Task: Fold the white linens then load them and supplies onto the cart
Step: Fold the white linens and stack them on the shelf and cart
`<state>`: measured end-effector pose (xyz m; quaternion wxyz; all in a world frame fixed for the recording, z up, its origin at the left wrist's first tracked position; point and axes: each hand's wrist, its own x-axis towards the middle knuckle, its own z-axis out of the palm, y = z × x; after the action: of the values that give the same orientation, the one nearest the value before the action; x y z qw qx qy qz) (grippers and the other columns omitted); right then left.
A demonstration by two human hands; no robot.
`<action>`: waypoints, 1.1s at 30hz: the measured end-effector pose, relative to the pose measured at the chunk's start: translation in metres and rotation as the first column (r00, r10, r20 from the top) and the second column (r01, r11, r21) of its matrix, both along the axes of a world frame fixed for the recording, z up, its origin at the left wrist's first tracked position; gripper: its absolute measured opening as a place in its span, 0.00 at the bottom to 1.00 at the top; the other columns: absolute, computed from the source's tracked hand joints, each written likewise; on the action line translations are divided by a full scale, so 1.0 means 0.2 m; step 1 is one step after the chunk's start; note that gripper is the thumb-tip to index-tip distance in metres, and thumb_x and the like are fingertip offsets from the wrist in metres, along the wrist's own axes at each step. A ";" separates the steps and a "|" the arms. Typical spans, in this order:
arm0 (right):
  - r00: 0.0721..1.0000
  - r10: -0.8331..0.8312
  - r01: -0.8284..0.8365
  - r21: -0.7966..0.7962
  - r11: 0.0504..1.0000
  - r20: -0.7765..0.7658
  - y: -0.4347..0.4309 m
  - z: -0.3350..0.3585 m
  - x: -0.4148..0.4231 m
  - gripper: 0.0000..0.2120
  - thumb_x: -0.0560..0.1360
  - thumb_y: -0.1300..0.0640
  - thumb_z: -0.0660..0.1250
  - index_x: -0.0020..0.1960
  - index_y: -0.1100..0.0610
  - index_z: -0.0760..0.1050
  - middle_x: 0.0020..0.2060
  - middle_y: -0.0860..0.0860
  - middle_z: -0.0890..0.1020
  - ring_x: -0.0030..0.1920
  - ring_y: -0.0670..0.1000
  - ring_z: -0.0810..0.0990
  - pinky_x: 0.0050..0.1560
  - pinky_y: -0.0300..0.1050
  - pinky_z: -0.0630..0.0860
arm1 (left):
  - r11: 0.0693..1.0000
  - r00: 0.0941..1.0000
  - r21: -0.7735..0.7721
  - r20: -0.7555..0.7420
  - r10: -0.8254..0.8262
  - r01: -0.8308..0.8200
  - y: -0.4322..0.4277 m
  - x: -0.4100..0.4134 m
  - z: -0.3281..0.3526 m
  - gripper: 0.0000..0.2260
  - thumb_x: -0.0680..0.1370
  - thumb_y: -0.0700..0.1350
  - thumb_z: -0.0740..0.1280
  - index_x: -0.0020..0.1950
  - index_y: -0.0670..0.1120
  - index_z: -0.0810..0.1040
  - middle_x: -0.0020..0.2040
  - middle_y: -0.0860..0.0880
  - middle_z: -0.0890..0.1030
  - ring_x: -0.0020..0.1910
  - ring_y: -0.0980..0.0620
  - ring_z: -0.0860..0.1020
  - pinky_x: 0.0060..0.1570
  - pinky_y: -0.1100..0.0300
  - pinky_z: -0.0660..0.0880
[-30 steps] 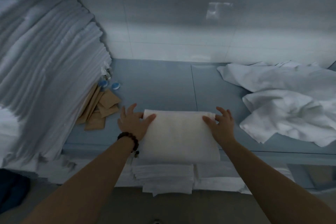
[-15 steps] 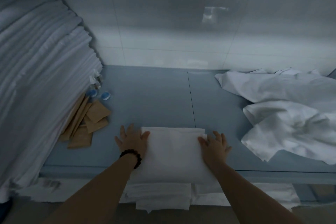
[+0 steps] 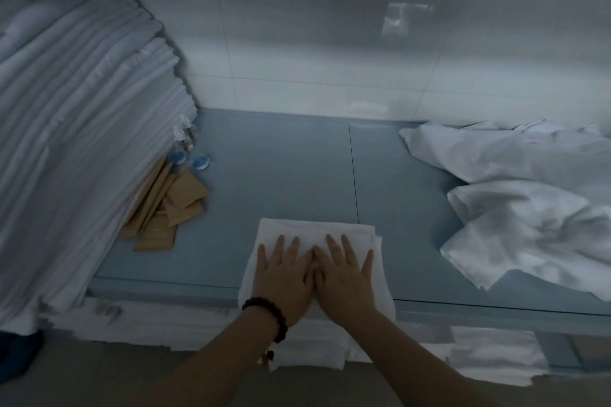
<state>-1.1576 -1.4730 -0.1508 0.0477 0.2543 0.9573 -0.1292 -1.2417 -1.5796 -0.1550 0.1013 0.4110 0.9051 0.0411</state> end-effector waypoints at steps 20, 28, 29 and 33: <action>0.999 0.047 -0.048 0.105 0.993 0.007 0.11 -0.16 -0.32 0.26 0.81 0.44 0.42 0.77 0.41 0.39 0.77 0.47 0.40 0.77 0.53 0.36 0.71 0.66 0.32 | 0.980 0.982 0.093 -0.047 0.182 -0.177 0.12 -0.26 -0.19 0.26 0.80 0.60 0.45 0.77 0.61 0.40 0.79 0.51 0.42 0.77 0.46 0.38 0.72 0.42 0.35; 0.995 0.098 -0.094 0.179 0.979 -0.014 0.24 -0.21 -0.19 0.34 0.74 0.32 0.32 0.77 0.42 0.38 0.77 0.48 0.39 0.77 0.52 0.38 0.74 0.57 0.38 | 0.986 0.989 0.131 -0.092 0.114 -0.102 0.03 -0.29 -0.23 0.31 0.76 0.65 0.41 0.78 0.59 0.45 0.79 0.47 0.45 0.78 0.43 0.42 0.73 0.43 0.35; 0.998 0.057 -0.050 0.165 0.985 -0.036 0.24 -0.22 -0.17 0.34 0.73 0.32 0.33 0.77 0.42 0.38 0.77 0.47 0.39 0.77 0.52 0.37 0.74 0.57 0.39 | 0.985 0.987 0.134 -0.106 0.121 -0.106 0.02 -0.28 -0.24 0.32 0.75 0.66 0.39 0.78 0.59 0.44 0.79 0.47 0.46 0.78 0.43 0.43 0.73 0.43 0.36; 0.998 -0.036 0.041 0.107 0.993 -0.046 0.22 -0.23 -0.16 0.32 0.77 0.34 0.38 0.78 0.44 0.40 0.78 0.48 0.40 0.77 0.51 0.36 0.75 0.56 0.38 | 0.979 0.980 0.125 -0.091 0.176 -0.164 0.02 -0.28 -0.25 0.31 0.76 0.66 0.42 0.78 0.59 0.40 0.79 0.48 0.42 0.78 0.45 0.40 0.73 0.43 0.37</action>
<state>-1.1900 -1.4295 -0.1964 0.0104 0.2720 0.9586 -0.0835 -1.2970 -1.5760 -0.2047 0.0270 0.3390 0.9369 0.0816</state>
